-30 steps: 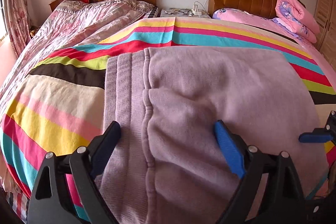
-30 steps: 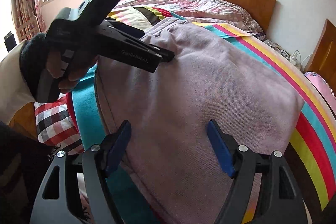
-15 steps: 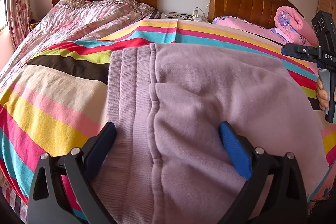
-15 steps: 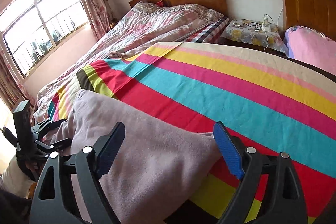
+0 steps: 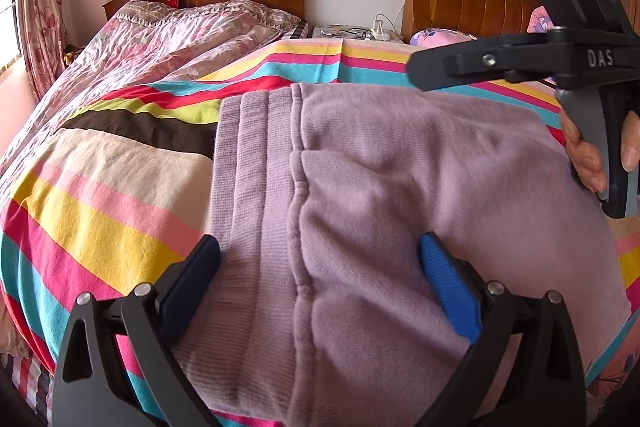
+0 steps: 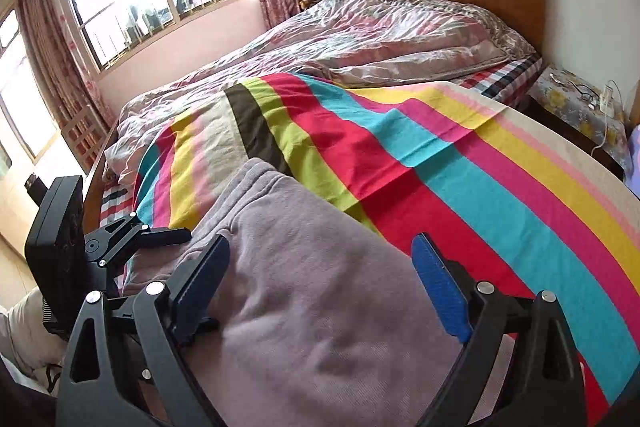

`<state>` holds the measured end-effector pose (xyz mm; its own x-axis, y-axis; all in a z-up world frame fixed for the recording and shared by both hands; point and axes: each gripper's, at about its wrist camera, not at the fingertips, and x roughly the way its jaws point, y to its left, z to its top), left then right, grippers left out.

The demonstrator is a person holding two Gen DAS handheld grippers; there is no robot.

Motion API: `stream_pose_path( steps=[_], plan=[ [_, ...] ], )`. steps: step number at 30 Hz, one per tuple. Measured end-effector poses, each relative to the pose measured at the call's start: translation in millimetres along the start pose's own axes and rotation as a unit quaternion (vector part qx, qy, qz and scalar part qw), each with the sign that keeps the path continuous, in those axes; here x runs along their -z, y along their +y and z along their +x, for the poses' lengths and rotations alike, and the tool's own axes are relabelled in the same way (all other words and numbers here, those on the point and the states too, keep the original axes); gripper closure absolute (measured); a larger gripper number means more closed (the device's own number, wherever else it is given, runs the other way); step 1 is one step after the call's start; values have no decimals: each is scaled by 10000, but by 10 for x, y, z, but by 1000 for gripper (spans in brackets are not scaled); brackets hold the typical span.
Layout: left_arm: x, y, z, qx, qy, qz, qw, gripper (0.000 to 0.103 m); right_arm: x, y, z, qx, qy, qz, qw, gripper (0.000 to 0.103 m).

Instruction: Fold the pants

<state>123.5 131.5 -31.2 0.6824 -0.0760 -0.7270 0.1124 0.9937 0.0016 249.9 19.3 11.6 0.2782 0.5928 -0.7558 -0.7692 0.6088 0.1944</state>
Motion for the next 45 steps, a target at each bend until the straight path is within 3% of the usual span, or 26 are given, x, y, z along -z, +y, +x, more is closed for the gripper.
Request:
stream_pose_path(
  steps=[2,3,4,6,7,8,10,15,21,23,33,36,39,41,43,45],
  plan=[
    [47,-13,-51,-87,43,82,9999,3,-89,-25,402,227,615,32,9978,14],
    [75,-18,-73,-132,64,148,9998,3,-128,-103,493,89,715,253,9971,10],
    [96,-13,-87,-170,96,191,9996,3,-191,-164,473,11,603,462,9971,11],
    [126,20,-117,-117,136,153,9997,3,-276,-230,245,724,45,805,9941,11],
    [136,24,-133,-137,140,138,9997,3,-278,-224,102,793,-151,1004,9917,12],
    [145,17,-148,-181,139,145,9996,3,-246,-198,-57,590,-341,1121,9914,12],
    [170,-12,-181,-289,123,176,9994,3,-85,18,-341,426,-597,975,9925,12],
    [247,-59,-274,-483,36,152,9987,3,748,570,-808,1297,-625,744,9868,11],
    [347,-127,-397,-671,-104,179,9975,2,1807,925,-813,1986,-289,591,9779,8],
    [376,-140,-417,-700,-138,196,9973,1,2020,1009,-883,2092,-679,546,9740,8],
    [466,-163,-403,-803,-426,157,9957,1,2323,1024,-954,2175,-1277,1098,9614,6],
    [457,-173,-406,-860,-418,150,9953,1,2276,1068,-955,2227,-1178,1151,9609,6],
    [421,-139,-606,-852,-339,-31,9958,1,2265,1202,-1089,2156,-742,1226,9659,6],
    [448,-140,-958,-760,-711,-174,9944,1,2335,1420,-1309,2107,-873,1081,9676,6],
    [511,-215,-1371,-495,-1302,-121,9902,1,2425,1681,-1575,2069,-1291,854,9660,6],
    [587,-320,-1684,-497,-1754,-134,9832,1,2508,1901,-1772,2190,-1693,669,9586,5]
  ],
)
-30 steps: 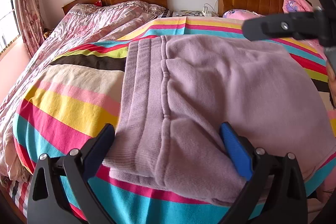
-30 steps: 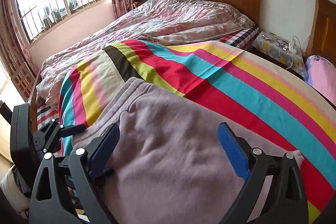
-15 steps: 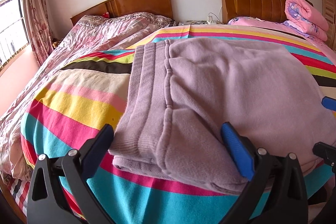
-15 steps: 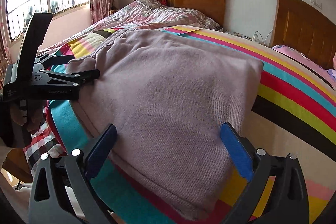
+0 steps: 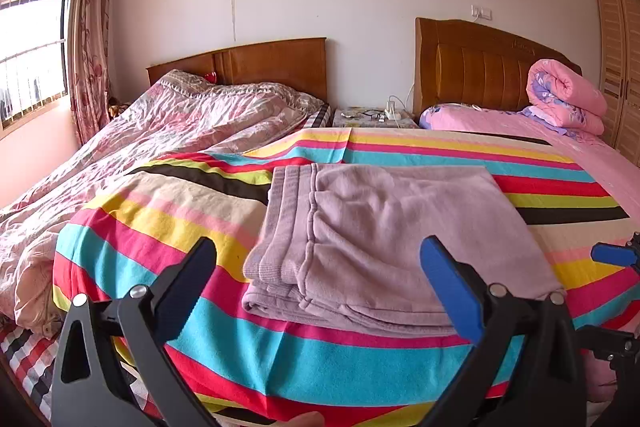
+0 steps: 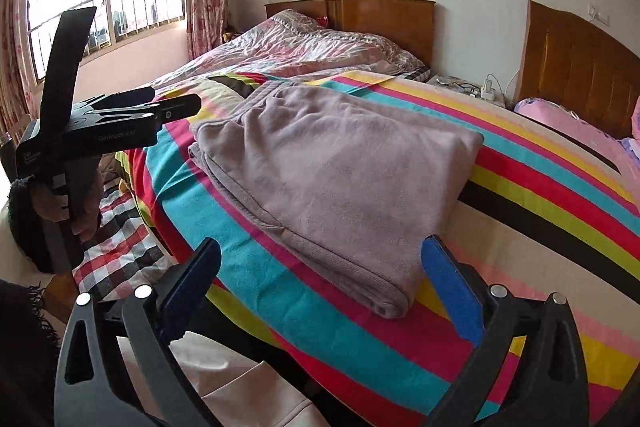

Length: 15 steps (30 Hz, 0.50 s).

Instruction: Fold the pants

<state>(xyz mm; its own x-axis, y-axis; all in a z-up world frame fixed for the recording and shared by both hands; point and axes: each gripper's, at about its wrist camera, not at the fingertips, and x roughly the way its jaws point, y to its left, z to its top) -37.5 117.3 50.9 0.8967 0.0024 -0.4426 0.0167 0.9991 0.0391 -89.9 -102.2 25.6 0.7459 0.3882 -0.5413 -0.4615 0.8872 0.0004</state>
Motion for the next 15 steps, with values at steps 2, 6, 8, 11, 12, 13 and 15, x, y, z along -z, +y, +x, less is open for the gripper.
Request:
stream_pose_path(
  steps=[2,6,8,11,12,13,15],
  plan=[
    [14,-94,-178,-99,-260,-68,9996,1,29,73,-162,280,-330,-73,9990,5],
    [60,-317,-149,13,-138,-17,9999,1,93,100,-167,648,-450,83,9969,5],
    [108,-404,-80,-118,101,37,9999,1,143,38,-138,708,-382,306,9963,5],
    [217,-458,-34,-167,267,88,9995,1,220,-48,-136,898,-334,455,9944,5],
    [245,-471,-24,-155,302,95,9994,1,237,-89,-157,942,-370,546,9934,5],
    [272,-476,-19,-131,332,116,9993,1,254,-143,-175,977,-410,666,9921,5],
    [299,-481,1,-136,354,155,9992,1,271,-234,-226,1062,-501,882,9892,5]
  ],
)
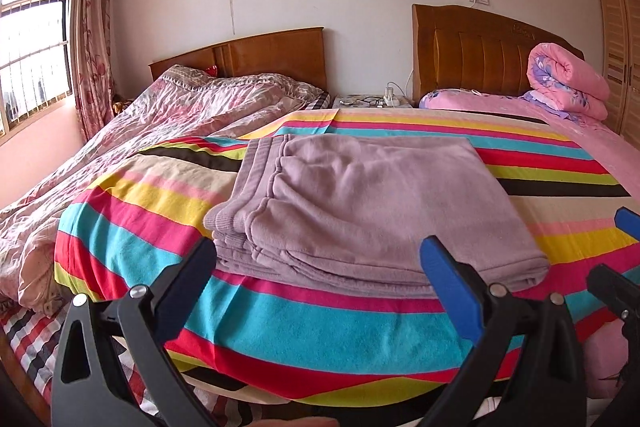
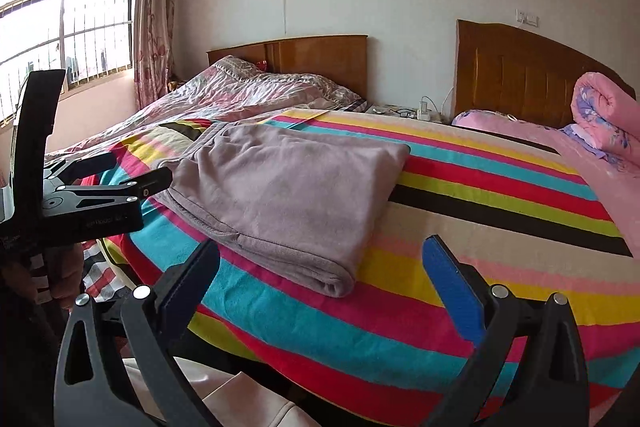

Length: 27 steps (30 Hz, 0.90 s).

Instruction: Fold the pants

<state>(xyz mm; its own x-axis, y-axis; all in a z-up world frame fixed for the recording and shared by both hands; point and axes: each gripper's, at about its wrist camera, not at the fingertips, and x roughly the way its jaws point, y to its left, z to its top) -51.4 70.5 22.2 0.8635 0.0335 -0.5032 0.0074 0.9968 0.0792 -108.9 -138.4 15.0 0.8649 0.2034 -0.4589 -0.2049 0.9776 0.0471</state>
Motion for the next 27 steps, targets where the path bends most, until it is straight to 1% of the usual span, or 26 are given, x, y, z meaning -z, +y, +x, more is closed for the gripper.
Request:
stream_pose_path(
  steps=[3,6,27],
  plan=[
    [11,-7,-8,-6,-36,-5,10000,1,-13,-76,-8,87,-66,195,9997,5],
    [15,-15,-6,-15,-52,21,10000,1,-16,-100,-10,113,-111,264,9995,5],
    [39,-27,40,16,30,35,10000,1,-17,-36,-10,62,-85,181,9998,5]
  ],
)
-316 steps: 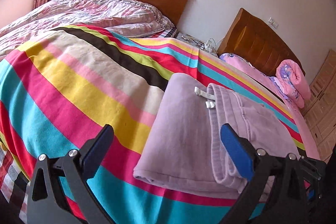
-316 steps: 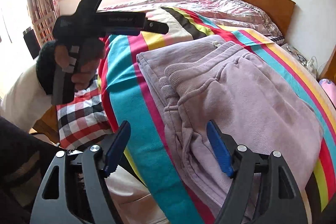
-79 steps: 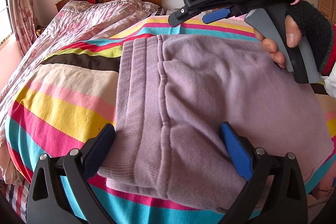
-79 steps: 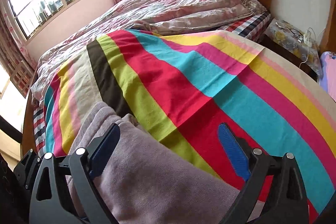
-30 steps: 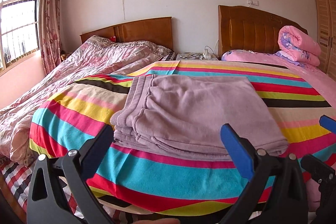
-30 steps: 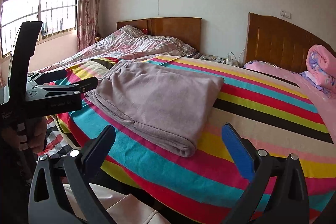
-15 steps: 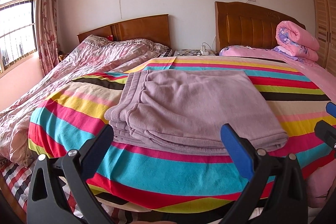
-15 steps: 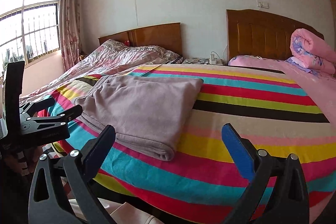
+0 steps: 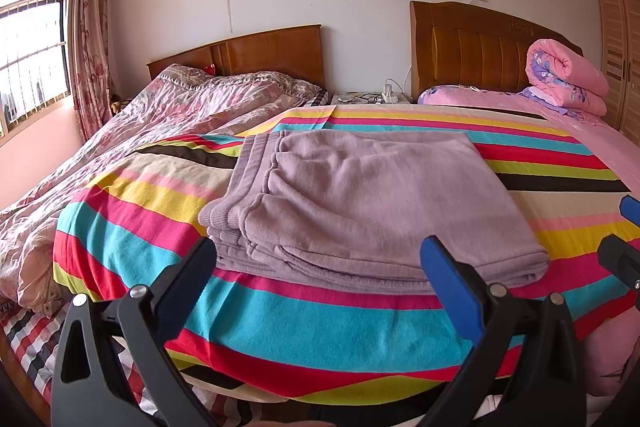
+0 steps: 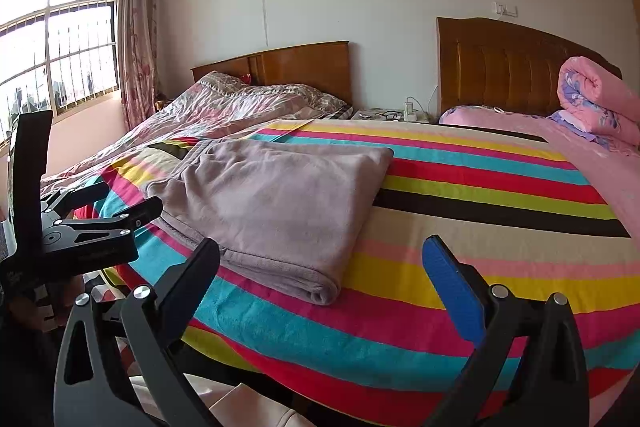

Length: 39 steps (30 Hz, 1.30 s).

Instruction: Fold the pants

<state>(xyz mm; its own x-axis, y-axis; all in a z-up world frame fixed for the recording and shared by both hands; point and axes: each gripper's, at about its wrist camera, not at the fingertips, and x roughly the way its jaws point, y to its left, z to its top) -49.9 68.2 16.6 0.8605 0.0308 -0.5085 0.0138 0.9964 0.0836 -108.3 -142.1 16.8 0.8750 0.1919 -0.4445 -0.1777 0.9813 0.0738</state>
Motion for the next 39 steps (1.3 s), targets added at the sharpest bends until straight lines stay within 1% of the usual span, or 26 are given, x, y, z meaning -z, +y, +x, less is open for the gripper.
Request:
stream_pose_path(
  steps=[39],
  plan=[
    [16,15,-9,-19,-5,-30,10000,1,5,18,29,-34,44,-25,10000,5]
  ],
)
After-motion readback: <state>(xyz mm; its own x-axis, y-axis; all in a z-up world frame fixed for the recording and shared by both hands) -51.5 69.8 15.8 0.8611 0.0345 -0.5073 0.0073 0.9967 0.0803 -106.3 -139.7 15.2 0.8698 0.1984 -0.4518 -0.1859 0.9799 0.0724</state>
